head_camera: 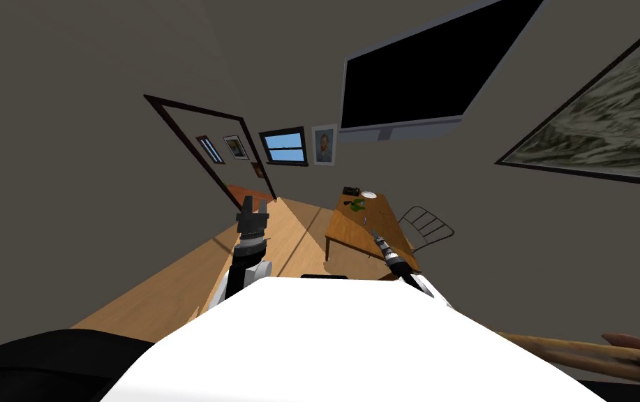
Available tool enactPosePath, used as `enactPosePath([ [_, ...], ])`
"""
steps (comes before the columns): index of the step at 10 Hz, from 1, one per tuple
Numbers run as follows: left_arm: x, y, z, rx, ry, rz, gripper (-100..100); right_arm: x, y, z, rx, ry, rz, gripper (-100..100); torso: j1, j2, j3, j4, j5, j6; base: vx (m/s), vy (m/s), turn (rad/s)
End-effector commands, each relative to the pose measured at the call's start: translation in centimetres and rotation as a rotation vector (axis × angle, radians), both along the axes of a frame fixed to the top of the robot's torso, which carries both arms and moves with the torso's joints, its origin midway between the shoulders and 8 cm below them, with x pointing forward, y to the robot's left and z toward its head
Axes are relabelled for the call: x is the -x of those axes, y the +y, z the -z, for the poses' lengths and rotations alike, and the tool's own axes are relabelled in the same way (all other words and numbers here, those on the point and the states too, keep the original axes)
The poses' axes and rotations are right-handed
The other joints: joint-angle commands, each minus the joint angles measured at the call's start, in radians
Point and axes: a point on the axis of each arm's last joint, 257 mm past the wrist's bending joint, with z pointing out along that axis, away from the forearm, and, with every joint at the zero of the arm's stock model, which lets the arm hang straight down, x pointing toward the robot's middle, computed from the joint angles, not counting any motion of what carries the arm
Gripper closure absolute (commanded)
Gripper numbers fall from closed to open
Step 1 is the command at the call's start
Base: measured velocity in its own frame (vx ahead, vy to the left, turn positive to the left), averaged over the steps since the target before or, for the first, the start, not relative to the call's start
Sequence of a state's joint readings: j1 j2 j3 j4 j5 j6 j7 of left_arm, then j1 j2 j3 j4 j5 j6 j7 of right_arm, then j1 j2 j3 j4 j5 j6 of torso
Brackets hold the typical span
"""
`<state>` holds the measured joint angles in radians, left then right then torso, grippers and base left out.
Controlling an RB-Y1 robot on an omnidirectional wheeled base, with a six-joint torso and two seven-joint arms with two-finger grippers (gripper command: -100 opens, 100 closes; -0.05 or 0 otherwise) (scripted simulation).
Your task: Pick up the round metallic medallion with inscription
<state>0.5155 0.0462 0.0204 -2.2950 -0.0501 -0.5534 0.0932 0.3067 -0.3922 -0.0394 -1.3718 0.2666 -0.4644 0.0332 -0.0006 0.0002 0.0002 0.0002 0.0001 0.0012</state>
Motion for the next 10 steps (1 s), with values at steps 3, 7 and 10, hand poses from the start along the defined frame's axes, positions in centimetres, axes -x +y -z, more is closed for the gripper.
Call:
enactPosePath([
  [3,0.0,0.0,0.0,0.000,0.000,0.000,0,0.7,-2.1,2.9,0.040,0.072,0.022,-100,0.001,0.000,0.000,0.000,0.000,0.000,0.007,0.022,0.125],
  [7,0.0,0.0,0.0,0.000,0.000,0.000,0,2.0,-5.7,6.3,0.118,0.177,0.056,-100,0.000,-0.001,0.000,0.000,0.000,0.000,0.011,0.022,0.154],
  [10,0.0,0.0,0.0,0.000,0.000,0.000,0,3.9,-8.5,9.4,0.154,0.268,0.093,-100,0.001,-0.002,-0.001,0.000,0.000,-0.001,0.028,0.027,0.192],
])
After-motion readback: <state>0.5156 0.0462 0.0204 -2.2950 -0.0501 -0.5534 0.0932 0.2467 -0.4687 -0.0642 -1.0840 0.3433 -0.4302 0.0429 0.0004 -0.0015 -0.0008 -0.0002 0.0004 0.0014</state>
